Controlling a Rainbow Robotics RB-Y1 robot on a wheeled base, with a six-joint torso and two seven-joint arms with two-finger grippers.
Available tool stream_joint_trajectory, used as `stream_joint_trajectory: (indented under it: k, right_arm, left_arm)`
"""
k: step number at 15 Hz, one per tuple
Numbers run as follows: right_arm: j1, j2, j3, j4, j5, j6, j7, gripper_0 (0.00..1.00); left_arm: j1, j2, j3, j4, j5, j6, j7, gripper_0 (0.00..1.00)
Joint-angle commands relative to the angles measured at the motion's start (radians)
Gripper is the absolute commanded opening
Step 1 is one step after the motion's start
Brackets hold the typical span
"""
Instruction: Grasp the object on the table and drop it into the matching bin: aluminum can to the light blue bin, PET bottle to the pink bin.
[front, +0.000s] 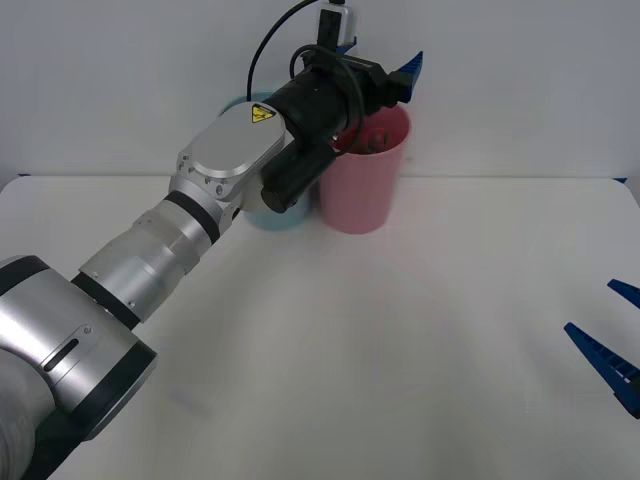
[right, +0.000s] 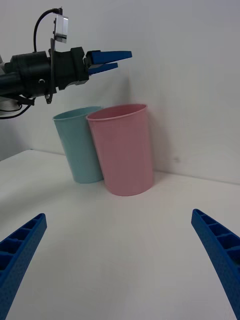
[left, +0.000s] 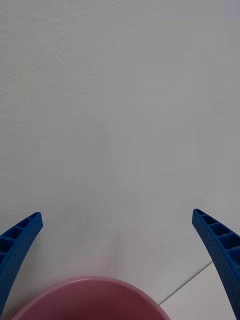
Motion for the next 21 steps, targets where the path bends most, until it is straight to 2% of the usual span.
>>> stream_joint_trajectory:
  k: [1,5,7,14,15,17,21]
  right_arm:
    - [0.0,0.0,0.0,0.0,0.0,0.0,0.0,1.0]
    - [0.0,0.0,0.0,0.0,0.0,0.0,0.0,1.0]
    - [0.0,0.0,0.0,0.0,0.0,0.0,0.0,1.0]
    - [0.0,0.0,0.0,0.0,0.0,0.0,0.0,1.0]
    - [0.0,0.0,0.0,0.0,0.0,0.0,0.0,1.0]
    - [0.0,0.0,0.0,0.0,0.0,0.0,0.0,1.0]
    - [0.0,0.0,0.0,0.0,0.0,0.0,0.0,1.0]
  left_arm:
    - [0.003,-0.003,0.003,0.0,0.001,-0.002,0.002,1.0]
    - [0.012,0.086,-0.009,-0.068,0.031,-0.042,0.034,1.0]
    - [0.055,0.158,-0.026,-0.158,0.095,-0.051,0.046,1.0]
    - [0.288,0.468,-0.021,-0.517,0.276,-0.105,0.065,1.0]
    - [0.345,0.516,0.017,-0.562,0.305,-0.131,0.061,1.0]
    - [0.465,0.549,0.146,-0.628,0.304,-0.223,0.061,1.0]
    - [0.771,0.549,0.488,-0.753,0.193,-0.439,0.078,1.0]
